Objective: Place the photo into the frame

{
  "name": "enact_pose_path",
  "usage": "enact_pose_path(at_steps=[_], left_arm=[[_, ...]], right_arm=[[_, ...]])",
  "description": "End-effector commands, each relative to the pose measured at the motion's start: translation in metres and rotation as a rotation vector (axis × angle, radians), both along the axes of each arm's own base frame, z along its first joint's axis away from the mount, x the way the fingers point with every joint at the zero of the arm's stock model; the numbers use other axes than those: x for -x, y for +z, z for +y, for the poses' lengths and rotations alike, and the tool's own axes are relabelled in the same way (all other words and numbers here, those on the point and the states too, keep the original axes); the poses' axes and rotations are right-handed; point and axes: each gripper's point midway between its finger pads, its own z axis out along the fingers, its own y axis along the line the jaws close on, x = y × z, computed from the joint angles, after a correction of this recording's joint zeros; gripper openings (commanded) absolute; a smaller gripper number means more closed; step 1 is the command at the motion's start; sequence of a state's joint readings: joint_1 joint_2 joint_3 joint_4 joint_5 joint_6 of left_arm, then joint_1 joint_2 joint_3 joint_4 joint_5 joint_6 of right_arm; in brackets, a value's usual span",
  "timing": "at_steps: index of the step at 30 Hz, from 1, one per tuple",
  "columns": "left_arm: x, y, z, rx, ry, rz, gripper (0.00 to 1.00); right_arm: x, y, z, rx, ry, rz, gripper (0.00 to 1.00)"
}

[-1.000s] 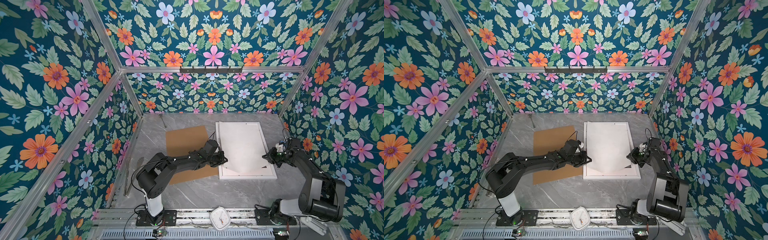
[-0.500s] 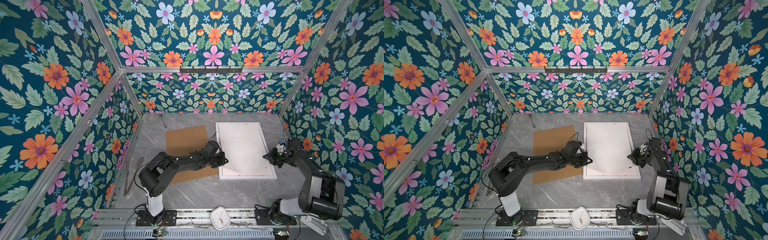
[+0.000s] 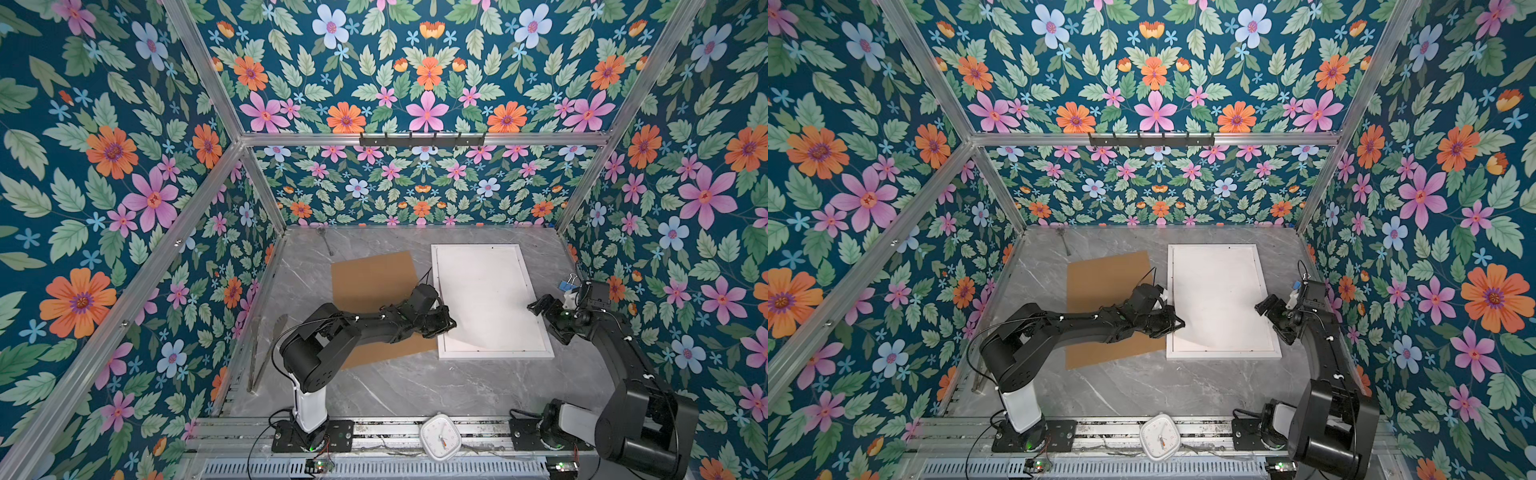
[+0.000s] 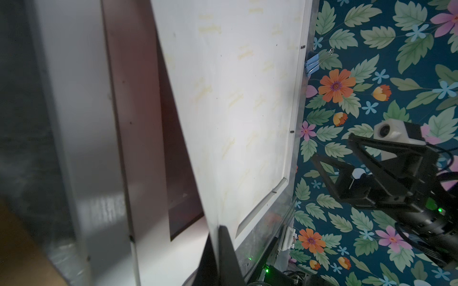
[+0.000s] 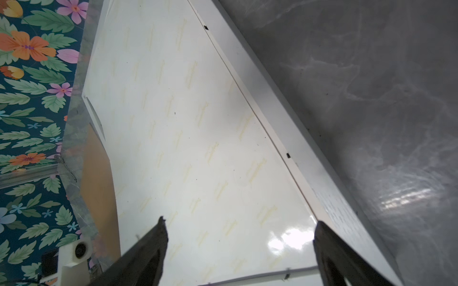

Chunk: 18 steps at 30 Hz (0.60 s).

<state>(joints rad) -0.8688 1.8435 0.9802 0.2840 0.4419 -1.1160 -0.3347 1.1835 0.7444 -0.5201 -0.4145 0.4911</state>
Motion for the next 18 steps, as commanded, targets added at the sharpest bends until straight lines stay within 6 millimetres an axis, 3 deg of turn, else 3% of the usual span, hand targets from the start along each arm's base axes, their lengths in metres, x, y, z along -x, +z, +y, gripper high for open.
enact_pose_path(at_steps=[1,12,15,18], left_arm=[[-0.0014,0.006,-0.0069,0.035,-0.004,-0.02,0.0],[0.0044,0.0026,-0.0118,0.035,-0.007,-0.01,0.0],[0.0056,0.0006,-0.0094,0.021,-0.008,-0.006,0.24],[0.0067,-0.0023,-0.007,-0.013,-0.016,-0.004,0.41]], right_arm=[[0.0007,0.0036,-0.0021,0.015,-0.013,-0.012,0.91],[-0.0021,0.0058,0.0044,-0.025,0.002,-0.032,0.91],[-0.0022,0.0077,0.0055,-0.027,0.009,-0.041,0.91],[-0.0021,0.0091,0.0074,-0.033,0.017,-0.046,0.92]])
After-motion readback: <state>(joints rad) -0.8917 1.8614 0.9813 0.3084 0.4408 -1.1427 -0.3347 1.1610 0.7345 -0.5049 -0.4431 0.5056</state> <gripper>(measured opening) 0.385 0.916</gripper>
